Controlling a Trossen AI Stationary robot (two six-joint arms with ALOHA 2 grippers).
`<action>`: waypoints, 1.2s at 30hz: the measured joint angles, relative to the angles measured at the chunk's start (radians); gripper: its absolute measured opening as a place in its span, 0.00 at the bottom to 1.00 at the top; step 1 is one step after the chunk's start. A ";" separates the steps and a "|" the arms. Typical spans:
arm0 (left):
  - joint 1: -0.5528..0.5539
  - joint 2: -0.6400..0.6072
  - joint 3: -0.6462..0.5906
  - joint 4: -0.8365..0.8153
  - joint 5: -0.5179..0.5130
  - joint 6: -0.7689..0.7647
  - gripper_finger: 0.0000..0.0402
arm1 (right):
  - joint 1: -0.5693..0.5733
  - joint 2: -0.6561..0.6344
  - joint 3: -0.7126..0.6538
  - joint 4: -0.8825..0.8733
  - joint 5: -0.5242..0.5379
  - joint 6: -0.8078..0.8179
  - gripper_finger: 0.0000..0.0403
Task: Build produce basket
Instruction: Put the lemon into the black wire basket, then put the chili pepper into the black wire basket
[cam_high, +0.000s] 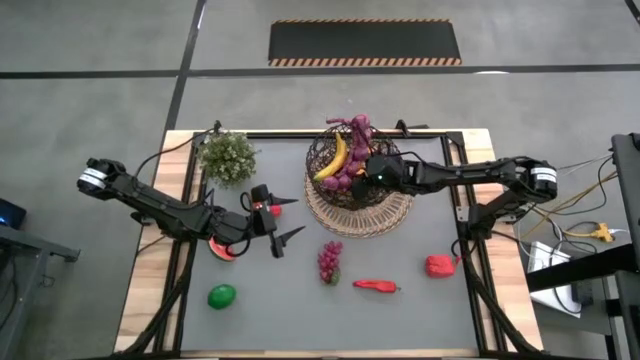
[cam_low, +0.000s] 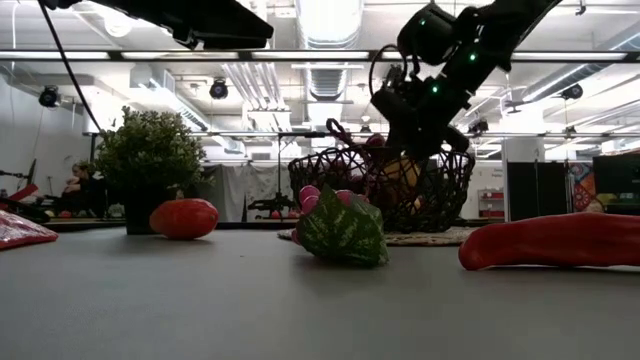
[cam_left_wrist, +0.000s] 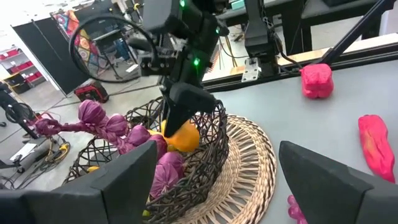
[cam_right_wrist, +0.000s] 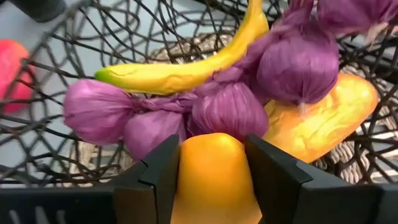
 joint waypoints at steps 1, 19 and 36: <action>0.000 0.000 0.001 0.000 0.000 0.000 0.79 | 0.000 0.009 0.000 0.000 0.002 0.005 0.42; 0.000 -0.003 -0.004 0.000 0.000 0.000 0.79 | -0.002 0.028 0.001 -0.001 0.004 0.005 0.61; 0.000 -0.003 -0.004 -0.005 0.001 -0.002 0.79 | 0.035 -0.157 0.001 -0.016 -0.083 -0.042 0.57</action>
